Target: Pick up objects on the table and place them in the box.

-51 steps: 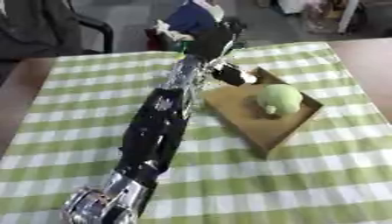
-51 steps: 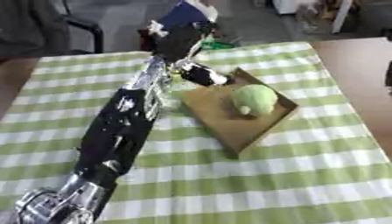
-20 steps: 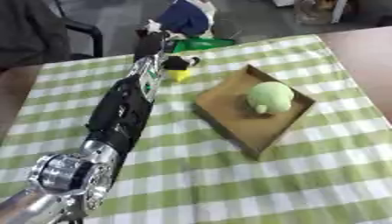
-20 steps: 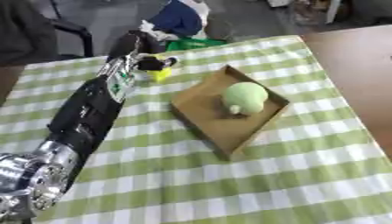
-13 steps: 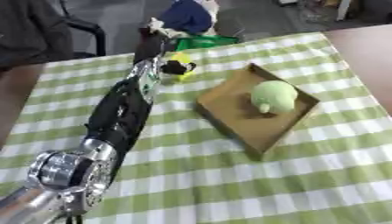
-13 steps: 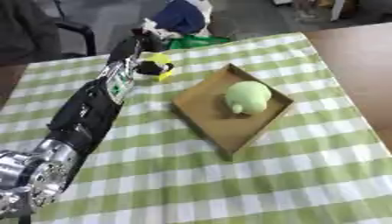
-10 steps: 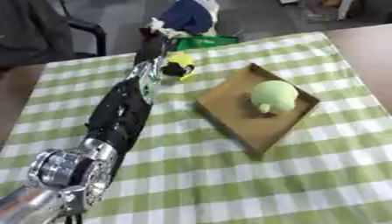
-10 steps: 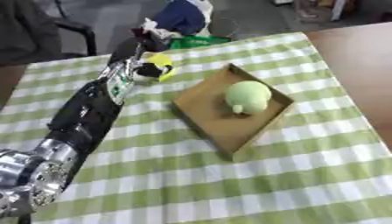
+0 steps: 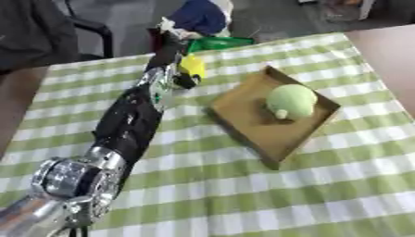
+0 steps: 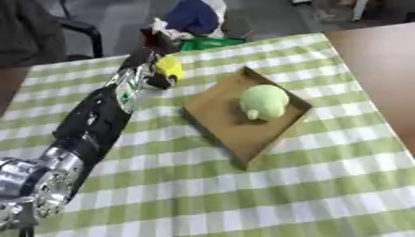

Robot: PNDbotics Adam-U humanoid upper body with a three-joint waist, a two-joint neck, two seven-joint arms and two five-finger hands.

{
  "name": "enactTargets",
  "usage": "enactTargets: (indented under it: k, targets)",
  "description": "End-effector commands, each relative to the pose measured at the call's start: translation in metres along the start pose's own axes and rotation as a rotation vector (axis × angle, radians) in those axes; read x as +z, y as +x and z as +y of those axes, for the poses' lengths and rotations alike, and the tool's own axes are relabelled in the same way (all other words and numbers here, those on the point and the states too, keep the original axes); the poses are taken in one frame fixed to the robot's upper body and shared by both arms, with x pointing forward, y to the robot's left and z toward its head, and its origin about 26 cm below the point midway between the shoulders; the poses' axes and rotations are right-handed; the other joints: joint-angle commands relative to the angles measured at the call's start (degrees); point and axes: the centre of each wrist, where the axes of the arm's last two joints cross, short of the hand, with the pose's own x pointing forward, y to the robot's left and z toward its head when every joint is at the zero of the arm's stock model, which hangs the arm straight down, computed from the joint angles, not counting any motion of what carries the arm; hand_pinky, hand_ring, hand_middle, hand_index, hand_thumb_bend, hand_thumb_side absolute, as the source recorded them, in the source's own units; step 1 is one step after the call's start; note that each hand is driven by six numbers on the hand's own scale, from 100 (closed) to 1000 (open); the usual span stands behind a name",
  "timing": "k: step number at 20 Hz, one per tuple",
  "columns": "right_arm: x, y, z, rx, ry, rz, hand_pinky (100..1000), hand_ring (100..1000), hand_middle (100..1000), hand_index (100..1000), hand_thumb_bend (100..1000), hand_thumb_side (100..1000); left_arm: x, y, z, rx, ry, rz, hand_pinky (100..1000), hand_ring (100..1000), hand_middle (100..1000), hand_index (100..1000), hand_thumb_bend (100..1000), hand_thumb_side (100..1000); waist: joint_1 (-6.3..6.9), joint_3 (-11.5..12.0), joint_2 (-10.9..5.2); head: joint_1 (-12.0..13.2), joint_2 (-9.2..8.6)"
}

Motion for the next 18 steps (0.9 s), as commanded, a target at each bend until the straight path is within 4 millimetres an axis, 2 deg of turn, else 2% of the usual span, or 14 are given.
enactTargets:
  k: [1, 8, 13, 18]
  targets:
    - [-0.004, 0.003, -0.007, 0.025, 0.000, -0.018, 872, 805, 706, 972, 100, 448, -0.002, 0.000, 0.018, 0.010, 0.062, -0.006, 629, 484, 512, 804, 199, 100, -0.58, 0.07, -1.04, 0.02, -0.03]
    - [-0.002, 0.002, -0.007, 0.023, -0.004, -0.014, 871, 805, 706, 971, 100, 446, -0.001, 0.012, 0.039, 0.029, 0.118, -0.109, 627, 475, 497, 794, 185, 100, -0.97, 0.54, -1.56, -0.33, 0.10]
    - [-0.002, 0.002, -0.007, 0.019, -0.008, -0.014, 871, 805, 707, 971, 100, 446, 0.006, 0.045, 0.058, -0.027, 0.140, -0.326, 637, 479, 502, 791, 195, 100, -1.30, 0.96, -1.99, -0.79, 0.19]
    - [-0.003, 0.002, -0.008, 0.019, -0.014, -0.018, 871, 805, 708, 971, 100, 443, 0.017, 0.078, 0.050, -0.155, 0.066, -0.582, 655, 487, 513, 791, 231, 100, -1.56, 0.92, -2.10, -1.14, 0.05]
